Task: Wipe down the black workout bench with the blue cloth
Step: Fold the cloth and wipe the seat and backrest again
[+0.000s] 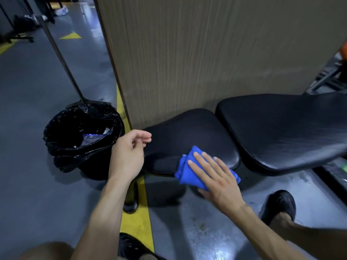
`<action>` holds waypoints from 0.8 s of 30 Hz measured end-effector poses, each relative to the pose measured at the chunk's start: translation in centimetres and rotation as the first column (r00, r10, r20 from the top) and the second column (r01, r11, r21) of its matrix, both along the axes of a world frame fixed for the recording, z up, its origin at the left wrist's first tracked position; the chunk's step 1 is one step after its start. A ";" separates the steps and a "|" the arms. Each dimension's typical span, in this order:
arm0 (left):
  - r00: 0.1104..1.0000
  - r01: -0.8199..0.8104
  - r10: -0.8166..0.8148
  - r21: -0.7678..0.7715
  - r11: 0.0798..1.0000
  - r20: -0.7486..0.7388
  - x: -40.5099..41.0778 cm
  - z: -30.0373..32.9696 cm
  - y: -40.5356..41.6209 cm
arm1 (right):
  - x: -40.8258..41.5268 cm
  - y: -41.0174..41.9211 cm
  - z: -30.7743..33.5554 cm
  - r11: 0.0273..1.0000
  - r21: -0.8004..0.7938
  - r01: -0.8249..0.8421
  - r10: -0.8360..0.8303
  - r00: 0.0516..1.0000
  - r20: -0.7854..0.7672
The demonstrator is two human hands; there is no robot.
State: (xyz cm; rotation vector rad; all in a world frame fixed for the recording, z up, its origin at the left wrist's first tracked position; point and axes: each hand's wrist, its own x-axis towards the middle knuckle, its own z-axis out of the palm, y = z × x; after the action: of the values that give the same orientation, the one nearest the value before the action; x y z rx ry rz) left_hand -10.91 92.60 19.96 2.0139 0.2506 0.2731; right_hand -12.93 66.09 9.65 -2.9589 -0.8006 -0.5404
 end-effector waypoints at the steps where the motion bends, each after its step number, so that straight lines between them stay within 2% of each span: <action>1: 1.000 0.004 -0.004 0.006 1.000 0.001 -0.1 -0.1 -0.1 | -0.5 -0.1 -0.2 0.995 0.063 0.074 -0.074 0.997 -0.004; 3: 1.000 0.006 -0.006 0.009 1.000 0.016 -0.2 -0.1 0.0 | -1.1 2.0 -0.9 0.983 0.136 0.126 -0.126 0.992 -0.006; 6: 0.999 -0.011 0.011 -0.013 1.000 0.048 -0.3 -0.2 0.7 | -0.6 9.0 -1.6 0.997 0.066 -0.034 0.031 0.999 0.045; 9: 0.997 -0.033 0.035 -0.033 0.999 0.062 -0.4 -0.1 1.0 | 0.2 13.6 -1.4 0.998 0.000 -0.063 0.063 0.997 0.045; 13: 0.998 -0.006 0.008 -0.028 1.000 0.070 -0.2 0.0 -0.4 | 1.0 11.9 -1.4 0.983 -0.129 -0.127 0.139 0.987 0.087; 15: 0.998 0.035 -0.034 -0.004 0.999 0.055 -0.2 0.0 -1.1 | 0.9 9.0 -1.8 0.983 -0.119 -0.139 0.153 0.981 0.116; 19: 0.998 0.051 -0.052 0.045 0.998 0.040 -0.6 0.3 -1.9 | -0.4 1.9 -2.2 0.999 0.045 -0.004 -0.003 0.988 0.154; 21: 0.998 0.063 -0.065 0.052 0.997 0.026 -0.6 0.1 -2.4 | -1.1 -0.6 -2.1 0.975 0.203 0.086 -0.113 0.986 0.124; 22: 0.997 0.077 -0.078 0.051 0.996 0.016 -0.5 0.0 -2.7 | -1.5 -1.4 -2.1 0.937 0.326 0.129 -0.166 0.982 0.088; 23: 0.996 0.092 -0.092 0.046 0.995 0.005 -0.4 -0.2 -3.1 | -2.0 -1.9 -2.0 0.852 0.491 0.181 -0.218 0.976 0.018; 24: 0.994 0.107 -0.107 0.043 0.993 -0.004 -0.2 -0.4 -3.5 | -2.6 -2.2 -2.1 0.696 0.675 0.244 -0.248 0.964 -0.092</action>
State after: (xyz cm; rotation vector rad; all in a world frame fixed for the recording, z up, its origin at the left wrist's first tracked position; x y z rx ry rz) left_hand -11.10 89.14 19.53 2.0626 0.1387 0.2105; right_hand -15.53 63.92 7.53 -2.3552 -0.1208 -0.6749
